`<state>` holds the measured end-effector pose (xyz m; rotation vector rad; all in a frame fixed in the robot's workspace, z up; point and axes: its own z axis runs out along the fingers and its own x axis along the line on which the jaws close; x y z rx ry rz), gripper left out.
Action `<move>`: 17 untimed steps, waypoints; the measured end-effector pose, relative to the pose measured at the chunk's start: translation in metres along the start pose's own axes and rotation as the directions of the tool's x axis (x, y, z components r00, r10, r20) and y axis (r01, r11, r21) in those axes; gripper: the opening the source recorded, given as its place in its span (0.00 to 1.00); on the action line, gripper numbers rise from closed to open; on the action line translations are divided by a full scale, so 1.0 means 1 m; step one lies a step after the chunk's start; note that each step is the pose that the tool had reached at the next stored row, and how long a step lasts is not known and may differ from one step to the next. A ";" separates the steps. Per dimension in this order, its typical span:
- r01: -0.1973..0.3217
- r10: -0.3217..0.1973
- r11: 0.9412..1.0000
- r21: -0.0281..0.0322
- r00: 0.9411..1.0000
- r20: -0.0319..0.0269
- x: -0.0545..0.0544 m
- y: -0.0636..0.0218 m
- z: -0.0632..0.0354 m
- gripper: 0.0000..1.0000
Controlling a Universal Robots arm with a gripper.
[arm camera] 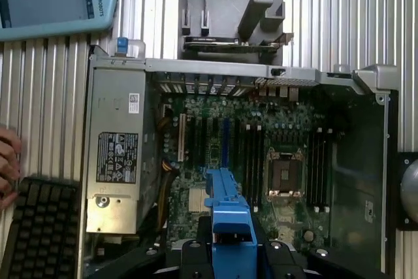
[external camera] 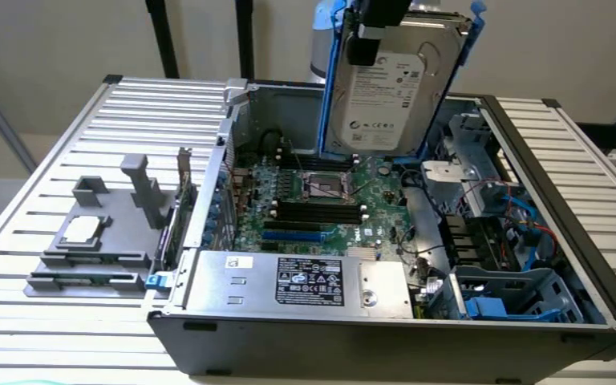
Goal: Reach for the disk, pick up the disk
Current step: 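Pick up the disk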
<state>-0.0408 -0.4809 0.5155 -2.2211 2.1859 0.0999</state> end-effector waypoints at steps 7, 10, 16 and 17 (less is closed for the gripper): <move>0.000 0.000 1.000 0.000 1.000 0.000 0.013 -0.0319 -0.0018 0.32; 0.000 0.000 1.000 0.000 1.000 0.000 0.019 -0.0451 -0.0025 0.32; 0.000 0.000 1.000 0.000 1.000 0.000 0.032 -0.0690 -0.0040 0.32; 0.000 0.000 1.000 0.000 1.000 0.000 0.034 -0.0727 -0.0042 0.32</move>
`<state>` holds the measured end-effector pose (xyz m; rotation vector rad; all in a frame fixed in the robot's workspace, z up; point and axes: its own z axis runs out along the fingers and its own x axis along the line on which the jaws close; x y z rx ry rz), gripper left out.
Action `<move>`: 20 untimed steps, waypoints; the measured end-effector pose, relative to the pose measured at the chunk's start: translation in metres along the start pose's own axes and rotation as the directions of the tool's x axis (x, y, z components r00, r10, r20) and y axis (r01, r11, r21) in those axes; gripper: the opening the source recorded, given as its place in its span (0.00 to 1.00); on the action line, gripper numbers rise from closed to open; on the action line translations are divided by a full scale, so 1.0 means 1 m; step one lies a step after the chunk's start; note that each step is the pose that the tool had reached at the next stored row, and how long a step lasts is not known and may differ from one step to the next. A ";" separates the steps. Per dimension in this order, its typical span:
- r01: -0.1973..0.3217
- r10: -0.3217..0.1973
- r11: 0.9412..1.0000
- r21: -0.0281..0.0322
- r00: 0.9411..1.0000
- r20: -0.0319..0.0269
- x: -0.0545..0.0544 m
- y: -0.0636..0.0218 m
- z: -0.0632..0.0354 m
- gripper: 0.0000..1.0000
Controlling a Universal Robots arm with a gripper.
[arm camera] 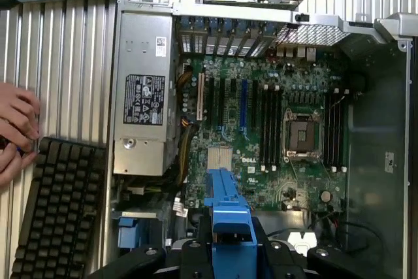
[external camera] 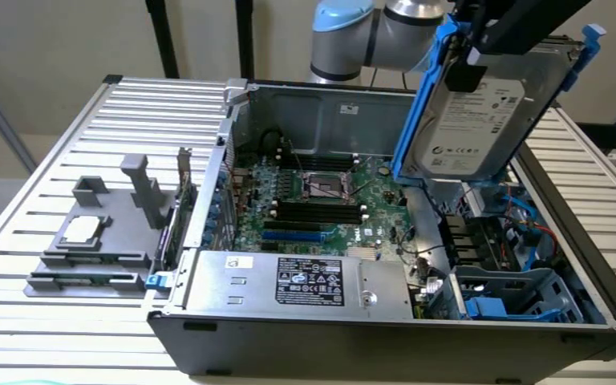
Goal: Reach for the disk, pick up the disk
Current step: 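Pick up the disk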
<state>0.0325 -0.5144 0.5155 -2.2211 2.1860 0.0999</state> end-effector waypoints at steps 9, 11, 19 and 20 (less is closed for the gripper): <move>0.000 0.000 1.000 0.000 1.000 0.000 0.022 -0.0312 -0.0022 0.32; 0.000 0.000 1.000 0.000 1.000 0.000 0.027 -0.0368 -0.0027 0.32; 0.000 0.000 1.000 -0.001 1.000 0.000 0.052 -0.0549 -0.0047 0.32; 0.000 0.000 1.000 -0.001 1.000 0.000 0.055 -0.0560 -0.0050 0.32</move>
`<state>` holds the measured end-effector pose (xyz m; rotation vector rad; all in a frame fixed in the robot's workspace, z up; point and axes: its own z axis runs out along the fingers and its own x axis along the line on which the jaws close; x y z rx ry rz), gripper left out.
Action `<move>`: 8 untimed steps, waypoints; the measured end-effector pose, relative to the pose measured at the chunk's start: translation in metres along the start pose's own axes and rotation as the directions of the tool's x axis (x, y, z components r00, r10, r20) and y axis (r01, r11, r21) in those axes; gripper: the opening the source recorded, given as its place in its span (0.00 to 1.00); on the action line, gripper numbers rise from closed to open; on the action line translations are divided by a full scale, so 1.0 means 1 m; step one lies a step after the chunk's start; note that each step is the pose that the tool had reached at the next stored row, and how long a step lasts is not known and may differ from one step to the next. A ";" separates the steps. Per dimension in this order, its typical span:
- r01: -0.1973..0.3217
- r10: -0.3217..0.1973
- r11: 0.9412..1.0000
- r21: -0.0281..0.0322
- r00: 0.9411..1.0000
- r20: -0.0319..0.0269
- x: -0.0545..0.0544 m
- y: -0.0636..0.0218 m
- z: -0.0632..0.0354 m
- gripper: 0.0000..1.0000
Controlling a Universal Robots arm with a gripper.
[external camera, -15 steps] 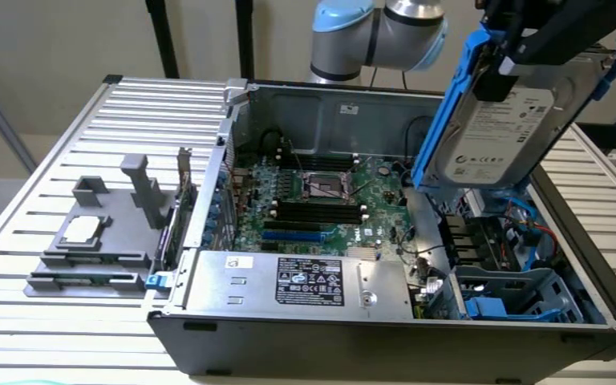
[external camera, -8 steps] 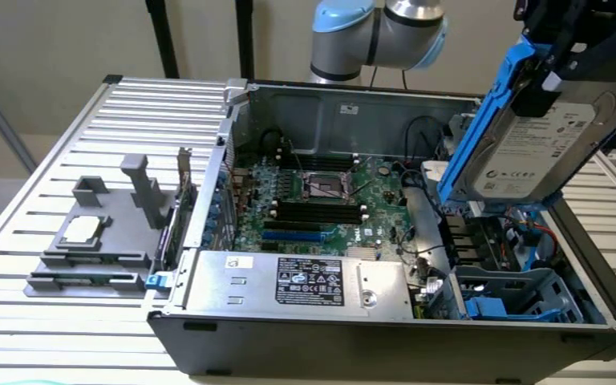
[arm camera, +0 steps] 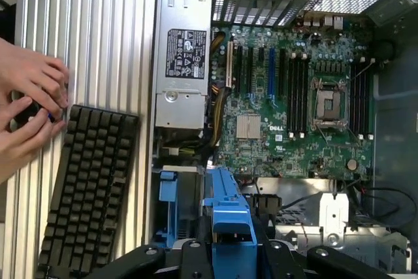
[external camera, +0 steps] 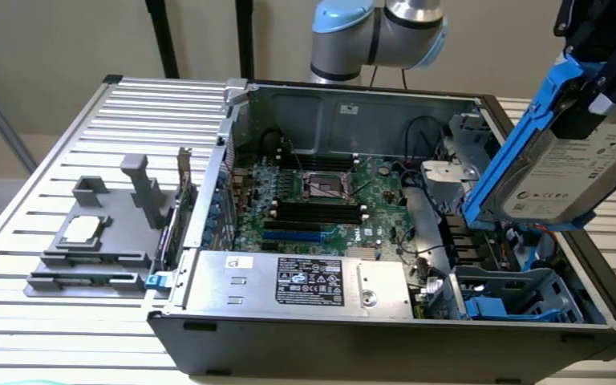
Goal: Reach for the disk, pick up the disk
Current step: 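Pick up the disk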
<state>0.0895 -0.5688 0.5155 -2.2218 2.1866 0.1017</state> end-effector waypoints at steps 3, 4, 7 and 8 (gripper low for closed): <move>0.000 0.000 1.000 0.000 1.000 0.000 0.012 -0.0027 -0.0002 0.32; 0.000 0.000 1.000 0.000 1.000 0.000 0.016 -0.0033 0.0001 0.32; 0.000 0.000 1.000 0.000 1.000 0.000 0.027 -0.0056 0.0025 0.32; 0.000 0.000 1.000 0.000 1.000 0.000 0.030 -0.0065 0.0038 0.32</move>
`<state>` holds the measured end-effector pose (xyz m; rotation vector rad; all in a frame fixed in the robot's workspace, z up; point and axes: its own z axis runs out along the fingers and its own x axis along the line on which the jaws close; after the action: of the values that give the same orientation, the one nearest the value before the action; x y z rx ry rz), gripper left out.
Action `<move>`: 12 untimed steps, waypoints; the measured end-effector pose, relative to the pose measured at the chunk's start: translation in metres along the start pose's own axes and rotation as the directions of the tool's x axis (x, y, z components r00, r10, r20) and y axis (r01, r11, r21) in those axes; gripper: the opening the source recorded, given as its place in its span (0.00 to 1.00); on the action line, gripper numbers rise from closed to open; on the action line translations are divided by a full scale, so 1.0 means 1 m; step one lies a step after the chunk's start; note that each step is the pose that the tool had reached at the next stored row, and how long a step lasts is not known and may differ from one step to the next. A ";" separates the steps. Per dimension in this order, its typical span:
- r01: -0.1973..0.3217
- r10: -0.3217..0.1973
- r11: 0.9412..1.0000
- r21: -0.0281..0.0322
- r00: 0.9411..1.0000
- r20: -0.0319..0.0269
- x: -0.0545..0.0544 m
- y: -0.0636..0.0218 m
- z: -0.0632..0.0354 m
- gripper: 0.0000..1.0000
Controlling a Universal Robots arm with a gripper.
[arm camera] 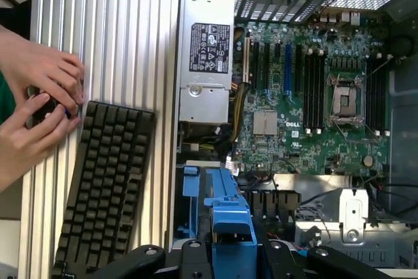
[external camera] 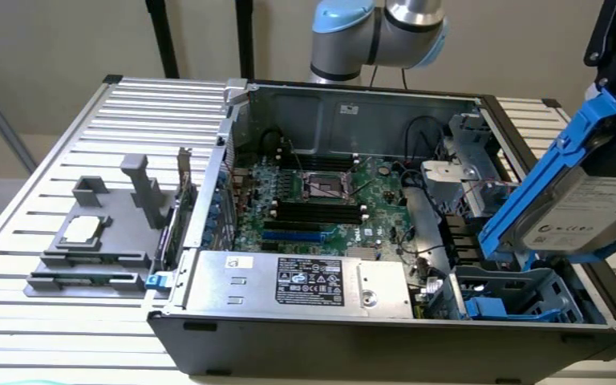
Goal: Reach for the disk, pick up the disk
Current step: 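Pick up the disk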
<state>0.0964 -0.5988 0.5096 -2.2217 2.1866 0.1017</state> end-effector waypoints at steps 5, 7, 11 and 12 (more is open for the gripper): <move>0.000 0.000 1.000 0.000 1.000 0.000 0.003 -0.0086 0.0072 0.32; 0.000 0.000 1.000 0.000 1.000 0.000 0.003 -0.0097 0.0089 0.32; 0.000 0.000 1.000 0.000 1.000 0.000 0.003 -0.0099 0.0091 0.32; 0.000 0.000 1.000 0.000 1.000 0.000 0.003 -0.0099 0.0091 0.32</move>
<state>0.1060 -0.6013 0.5000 -2.2219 2.1868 0.1020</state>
